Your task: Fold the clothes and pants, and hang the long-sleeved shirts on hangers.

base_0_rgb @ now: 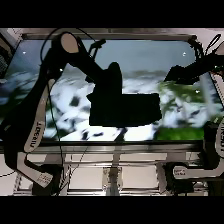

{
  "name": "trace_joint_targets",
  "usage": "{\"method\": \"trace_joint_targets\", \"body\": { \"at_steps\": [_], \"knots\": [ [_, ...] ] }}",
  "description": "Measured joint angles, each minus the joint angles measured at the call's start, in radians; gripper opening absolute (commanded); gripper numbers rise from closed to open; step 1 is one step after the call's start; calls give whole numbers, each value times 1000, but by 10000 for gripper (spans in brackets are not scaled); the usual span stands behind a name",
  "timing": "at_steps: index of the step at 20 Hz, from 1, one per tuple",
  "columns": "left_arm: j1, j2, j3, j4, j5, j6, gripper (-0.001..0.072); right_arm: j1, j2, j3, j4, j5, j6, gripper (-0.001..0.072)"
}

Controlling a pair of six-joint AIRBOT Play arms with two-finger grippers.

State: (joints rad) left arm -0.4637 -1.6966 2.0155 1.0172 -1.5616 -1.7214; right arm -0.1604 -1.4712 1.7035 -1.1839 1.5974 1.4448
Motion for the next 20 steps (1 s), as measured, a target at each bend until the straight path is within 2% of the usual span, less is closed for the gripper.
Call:
{"method": "trace_joint_targets", "body": {
  "at_steps": [6,13,20],
  "knots": [
    [77,42,1,47,-48,-3,36,0,0,0,0,10,0,676],
    [214,143,1,309,-221,-44,36,0,0,0,0,10,0,676],
    [199,151,1,435,-274,-53,36,0,0,0,0,7,0,676]
  ]
}}
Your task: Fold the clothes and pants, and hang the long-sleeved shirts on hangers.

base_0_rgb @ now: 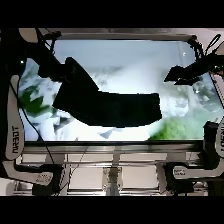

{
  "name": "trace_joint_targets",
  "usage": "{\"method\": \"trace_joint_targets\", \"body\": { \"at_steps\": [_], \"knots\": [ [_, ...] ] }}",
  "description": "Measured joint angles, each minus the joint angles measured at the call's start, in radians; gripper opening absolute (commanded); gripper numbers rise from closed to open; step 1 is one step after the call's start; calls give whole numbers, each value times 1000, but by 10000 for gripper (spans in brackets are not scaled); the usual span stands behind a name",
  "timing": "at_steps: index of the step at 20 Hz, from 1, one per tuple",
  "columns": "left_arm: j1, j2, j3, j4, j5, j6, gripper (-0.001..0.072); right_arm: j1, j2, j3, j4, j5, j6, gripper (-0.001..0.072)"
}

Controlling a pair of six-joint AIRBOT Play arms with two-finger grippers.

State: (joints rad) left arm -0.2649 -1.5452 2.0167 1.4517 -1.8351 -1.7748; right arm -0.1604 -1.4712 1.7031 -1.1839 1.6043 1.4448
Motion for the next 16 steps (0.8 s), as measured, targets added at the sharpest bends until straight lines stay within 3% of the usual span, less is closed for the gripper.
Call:
{"method": "trace_joint_targets", "body": {
  "at_steps": [6,16],
  "knots": [
    [-93,-52,0,18,10,-21,36,0,0,0,0,-1,0,676],
    [-227,-76,0,-63,188,-81,36,0,0,0,-2,-13,0,676]
  ]
}}
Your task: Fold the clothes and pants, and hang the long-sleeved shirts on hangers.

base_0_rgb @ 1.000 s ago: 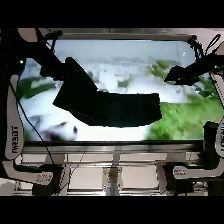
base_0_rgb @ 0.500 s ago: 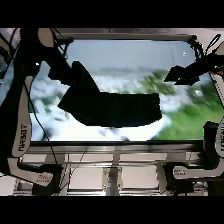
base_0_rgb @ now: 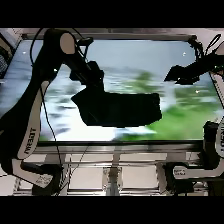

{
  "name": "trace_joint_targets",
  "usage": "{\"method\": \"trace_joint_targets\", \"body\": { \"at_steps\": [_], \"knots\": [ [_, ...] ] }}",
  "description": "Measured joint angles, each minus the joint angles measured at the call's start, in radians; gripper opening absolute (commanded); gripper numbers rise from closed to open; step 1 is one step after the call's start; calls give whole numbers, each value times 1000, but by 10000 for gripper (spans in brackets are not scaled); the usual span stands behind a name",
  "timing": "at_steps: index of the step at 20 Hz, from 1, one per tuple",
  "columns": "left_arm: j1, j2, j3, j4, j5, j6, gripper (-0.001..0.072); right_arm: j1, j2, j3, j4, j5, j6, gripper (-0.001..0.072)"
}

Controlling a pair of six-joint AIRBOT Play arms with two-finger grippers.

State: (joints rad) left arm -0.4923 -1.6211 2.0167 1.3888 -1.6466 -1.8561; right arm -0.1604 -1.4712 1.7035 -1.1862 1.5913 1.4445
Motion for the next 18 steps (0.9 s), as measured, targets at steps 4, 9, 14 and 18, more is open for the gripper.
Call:
{"method": "trace_joint_targets", "body": {
  "at_steps": [4,9,14,18],
  "knots": [
    [-58,-32,0,-36,70,-21,37,0,0,0,0,-3,0,676],
    [-128,-89,0,-102,177,-27,38,0,0,0,0,-3,0,677],
    [-169,-140,0,-176,290,-29,52,0,0,0,-3,-4,0,677],
    [-187,-188,-1,-290,333,-18,566,0,0,0,-5,-4,0,677]
  ]
}}
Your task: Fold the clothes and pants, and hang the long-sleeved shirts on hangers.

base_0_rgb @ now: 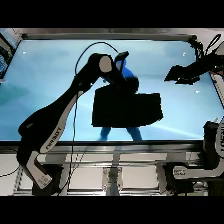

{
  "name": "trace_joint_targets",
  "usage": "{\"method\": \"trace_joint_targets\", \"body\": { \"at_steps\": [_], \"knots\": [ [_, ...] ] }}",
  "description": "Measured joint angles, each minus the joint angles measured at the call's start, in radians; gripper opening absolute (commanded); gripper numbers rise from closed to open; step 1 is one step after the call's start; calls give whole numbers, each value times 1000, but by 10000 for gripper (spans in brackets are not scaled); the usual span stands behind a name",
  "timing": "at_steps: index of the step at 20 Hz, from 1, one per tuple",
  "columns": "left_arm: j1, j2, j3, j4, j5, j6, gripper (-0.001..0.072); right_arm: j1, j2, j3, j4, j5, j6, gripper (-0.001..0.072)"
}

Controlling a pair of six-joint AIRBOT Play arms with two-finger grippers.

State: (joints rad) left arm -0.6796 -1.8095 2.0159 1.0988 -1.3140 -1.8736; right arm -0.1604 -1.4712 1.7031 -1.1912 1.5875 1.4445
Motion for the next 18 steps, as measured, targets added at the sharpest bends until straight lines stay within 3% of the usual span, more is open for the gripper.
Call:
{"method": "trace_joint_targets", "body": {
  "at_steps": [1,6,9,12,18],
  "knots": [
    [-5,-14,0,-32,6,15,604,0,0,0,0,0,0,677],
    [-17,-56,0,-161,13,116,605,0,0,0,-19,5,0,678],
    [7,-50,0,-151,10,152,605,0,-1,-13,-38,12,0,684],
    [49,-18,0,-40,-47,165,605,5,-2,-80,-20,2,-26,699],
    [150,79,-1,343,-225,154,604,54,-40,-314,-11,-161,-86,704]
  ]
}}
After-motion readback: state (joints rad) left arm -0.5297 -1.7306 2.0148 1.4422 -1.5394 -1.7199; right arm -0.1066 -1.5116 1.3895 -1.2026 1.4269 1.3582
